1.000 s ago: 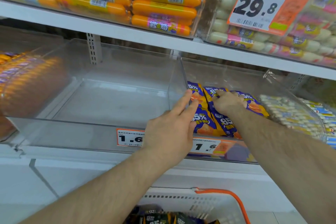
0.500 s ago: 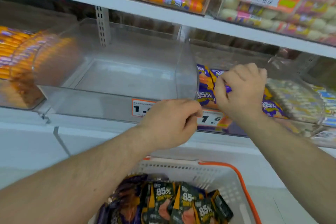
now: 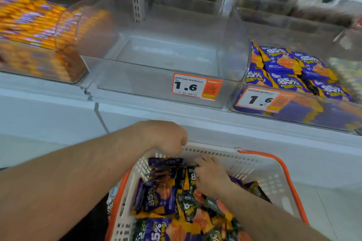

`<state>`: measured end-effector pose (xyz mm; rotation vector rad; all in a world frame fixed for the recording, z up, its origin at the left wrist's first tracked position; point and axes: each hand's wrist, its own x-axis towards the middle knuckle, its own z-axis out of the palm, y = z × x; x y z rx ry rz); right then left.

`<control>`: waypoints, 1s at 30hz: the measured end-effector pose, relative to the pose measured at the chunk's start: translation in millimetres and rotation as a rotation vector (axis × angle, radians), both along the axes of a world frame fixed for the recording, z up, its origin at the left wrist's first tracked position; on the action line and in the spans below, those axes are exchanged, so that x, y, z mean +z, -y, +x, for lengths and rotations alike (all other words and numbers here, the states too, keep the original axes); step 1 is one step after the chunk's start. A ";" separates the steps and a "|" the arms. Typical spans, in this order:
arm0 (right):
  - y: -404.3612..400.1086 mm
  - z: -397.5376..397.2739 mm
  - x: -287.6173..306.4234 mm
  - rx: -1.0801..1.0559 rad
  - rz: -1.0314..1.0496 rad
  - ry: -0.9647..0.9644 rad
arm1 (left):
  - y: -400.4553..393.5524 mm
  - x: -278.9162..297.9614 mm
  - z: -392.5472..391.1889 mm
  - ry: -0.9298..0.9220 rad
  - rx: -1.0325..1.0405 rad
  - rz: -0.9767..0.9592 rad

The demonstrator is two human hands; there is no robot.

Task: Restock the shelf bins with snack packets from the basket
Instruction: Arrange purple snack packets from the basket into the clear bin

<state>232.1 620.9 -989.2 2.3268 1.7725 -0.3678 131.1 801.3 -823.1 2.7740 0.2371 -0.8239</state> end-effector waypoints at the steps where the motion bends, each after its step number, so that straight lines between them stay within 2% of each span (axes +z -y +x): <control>1: -1.4 -1.6 -4.0 -0.034 -0.039 0.003 | 0.0 -1.3 -0.9 -0.010 0.003 -0.004; 5: -1.5 -4.7 -15.8 -0.111 -0.124 0.038 | -0.1 -1.3 -1.3 -0.039 0.010 -0.007; 7: 1.7 -5.2 -12.6 -0.091 -0.098 0.078 | 1.2 1.1 -1.2 -0.033 0.019 -0.008; 10: 11.8 2.0 1.9 -0.037 0.063 0.099 | 2.2 0.5 -3.4 -0.029 0.044 0.005; 14: 32.6 22.5 44.3 0.208 0.276 0.208 | 1.0 -2.8 -2.6 -0.033 0.071 0.001; 17: 50.1 31.7 80.7 0.357 0.407 0.269 | 2.6 -2.2 3.9 0.044 0.199 -0.125; 23: 73.3 33.3 125.3 0.436 0.591 0.316 | 12.5 0.3 11.1 0.137 0.490 -0.593; 26: 75.2 27.5 138.8 0.421 0.627 0.278 | 24.5 8.5 12.1 0.200 0.504 -0.703; 30: 62.6 22.3 163.0 0.364 0.610 0.198 | 46.5 25.4 10.5 0.060 0.342 -0.684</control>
